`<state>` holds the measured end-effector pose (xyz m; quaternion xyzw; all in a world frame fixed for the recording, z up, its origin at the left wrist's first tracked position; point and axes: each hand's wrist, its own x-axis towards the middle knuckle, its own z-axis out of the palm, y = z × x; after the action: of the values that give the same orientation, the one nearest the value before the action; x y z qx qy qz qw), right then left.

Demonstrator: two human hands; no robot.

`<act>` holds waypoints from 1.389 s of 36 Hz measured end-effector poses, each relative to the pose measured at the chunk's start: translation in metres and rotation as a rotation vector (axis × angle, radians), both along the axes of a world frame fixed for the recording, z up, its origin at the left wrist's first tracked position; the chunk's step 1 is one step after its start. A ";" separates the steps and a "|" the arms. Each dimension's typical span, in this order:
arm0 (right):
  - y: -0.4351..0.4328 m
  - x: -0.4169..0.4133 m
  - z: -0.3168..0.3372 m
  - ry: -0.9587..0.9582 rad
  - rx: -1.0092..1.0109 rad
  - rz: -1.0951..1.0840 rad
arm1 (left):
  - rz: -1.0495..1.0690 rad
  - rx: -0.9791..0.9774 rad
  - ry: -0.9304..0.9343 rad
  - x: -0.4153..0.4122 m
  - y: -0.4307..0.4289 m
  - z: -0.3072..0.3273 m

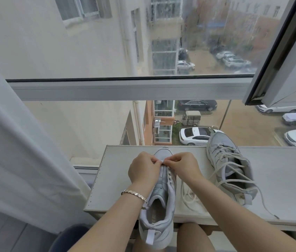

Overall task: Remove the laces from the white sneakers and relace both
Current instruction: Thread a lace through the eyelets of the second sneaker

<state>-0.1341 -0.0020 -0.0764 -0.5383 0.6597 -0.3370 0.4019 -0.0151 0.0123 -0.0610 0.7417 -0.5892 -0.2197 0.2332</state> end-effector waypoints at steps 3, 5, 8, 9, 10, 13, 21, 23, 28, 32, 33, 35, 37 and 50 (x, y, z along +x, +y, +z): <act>-0.002 -0.001 0.006 0.156 -0.009 0.091 | -0.026 0.024 0.000 0.001 0.000 0.000; -0.002 0.000 0.010 0.271 -0.019 0.158 | -0.034 0.041 0.036 0.002 0.000 0.000; 0.000 -0.001 0.014 0.366 -0.039 0.230 | -0.025 0.059 0.102 0.004 0.000 -0.001; 0.002 -0.002 0.014 0.382 -0.055 0.228 | -0.021 0.060 0.113 0.004 0.000 -0.001; 0.003 -0.002 0.014 0.385 -0.074 0.209 | -0.019 0.060 0.118 0.004 0.000 -0.001; 0.007 0.000 0.011 0.305 -0.103 0.093 | -0.025 0.065 0.112 0.003 0.000 -0.001; 0.007 0.009 0.005 0.129 -0.049 -0.009 | -0.094 0.058 0.106 0.009 -0.003 -0.001; 0.007 0.006 0.005 0.115 -0.047 -0.002 | -0.140 0.047 0.012 0.010 -0.006 0.002; 0.006 0.002 0.004 0.090 -0.028 -0.006 | -0.321 0.116 -0.280 0.006 -0.020 0.015; 0.005 0.002 0.002 0.082 -0.029 -0.010 | -0.459 0.174 -0.403 0.005 -0.030 0.022; 0.005 0.001 0.002 0.081 -0.033 -0.008 | -0.490 0.209 -0.385 0.007 -0.033 0.021; 0.006 0.001 0.001 0.079 -0.037 -0.004 | -0.552 0.306 -0.288 0.012 -0.038 0.019; 0.007 0.000 0.001 0.087 -0.033 0.014 | -0.590 0.376 -0.212 0.015 -0.040 0.016; 0.005 0.001 0.002 0.182 -0.048 0.159 | -0.752 0.260 -0.226 0.025 -0.037 0.008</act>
<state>-0.1330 0.0034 -0.0748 -0.6269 0.6402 -0.2694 0.3529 0.0100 -0.0248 -0.0525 0.5173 -0.8085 -0.2793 -0.0249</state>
